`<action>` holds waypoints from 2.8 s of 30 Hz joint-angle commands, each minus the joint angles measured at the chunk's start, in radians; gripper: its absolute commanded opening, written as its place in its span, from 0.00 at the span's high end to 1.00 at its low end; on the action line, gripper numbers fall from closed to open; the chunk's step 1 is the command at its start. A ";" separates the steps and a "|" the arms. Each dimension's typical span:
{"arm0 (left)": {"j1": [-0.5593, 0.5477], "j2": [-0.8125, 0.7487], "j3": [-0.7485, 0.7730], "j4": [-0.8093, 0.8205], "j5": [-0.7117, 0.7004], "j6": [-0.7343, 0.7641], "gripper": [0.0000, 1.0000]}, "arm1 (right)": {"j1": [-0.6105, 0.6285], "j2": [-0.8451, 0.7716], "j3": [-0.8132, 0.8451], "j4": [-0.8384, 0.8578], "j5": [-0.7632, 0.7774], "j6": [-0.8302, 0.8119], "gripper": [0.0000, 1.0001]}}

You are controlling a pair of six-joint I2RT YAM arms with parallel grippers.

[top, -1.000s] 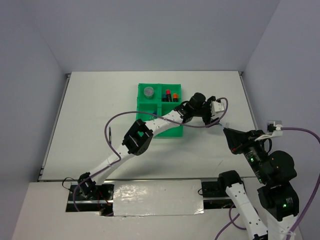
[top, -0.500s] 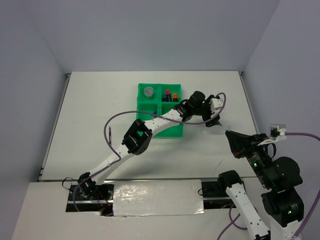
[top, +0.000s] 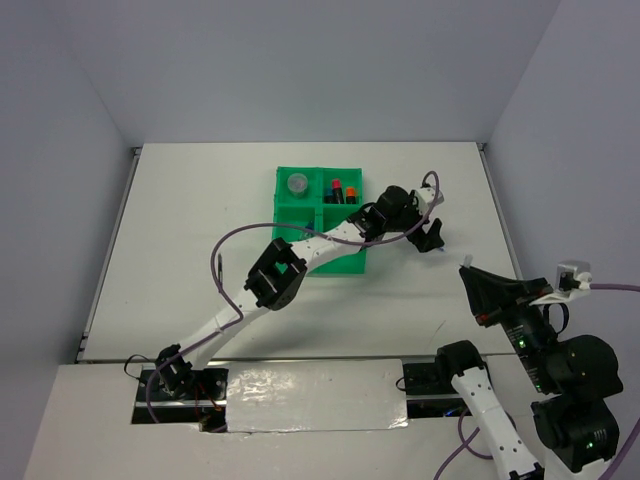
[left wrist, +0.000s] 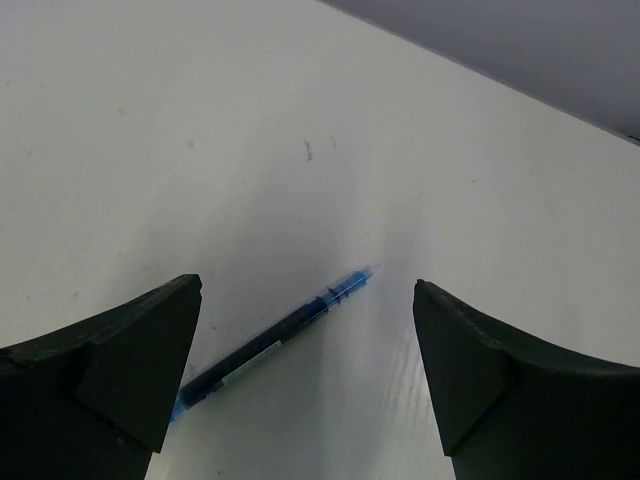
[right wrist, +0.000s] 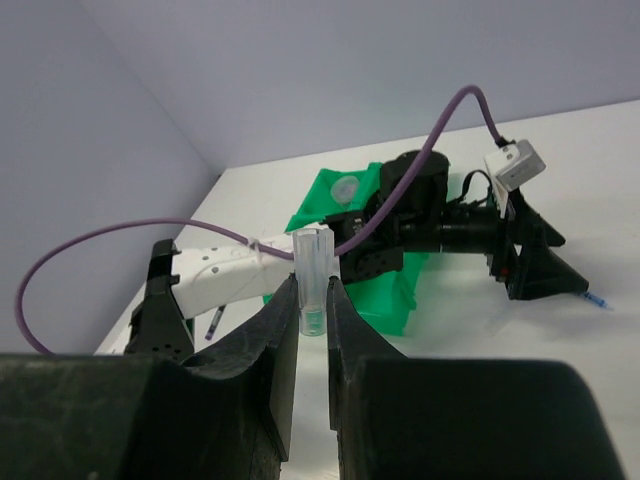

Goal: Sort the stationery into containers
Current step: Pick up the pen from the center of the board.

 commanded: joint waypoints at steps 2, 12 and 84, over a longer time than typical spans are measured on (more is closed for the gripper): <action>-0.005 0.013 -0.050 0.098 -0.096 -0.081 0.01 | 0.007 -0.017 0.027 -0.001 0.019 -0.016 1.00; -0.008 -0.001 -0.060 0.005 -0.085 -0.119 0.01 | 0.008 -0.025 0.026 0.005 0.016 -0.024 1.00; -0.016 -0.475 -0.597 0.265 -0.199 -0.131 1.00 | 0.010 -0.037 -0.088 0.108 0.097 -0.005 1.00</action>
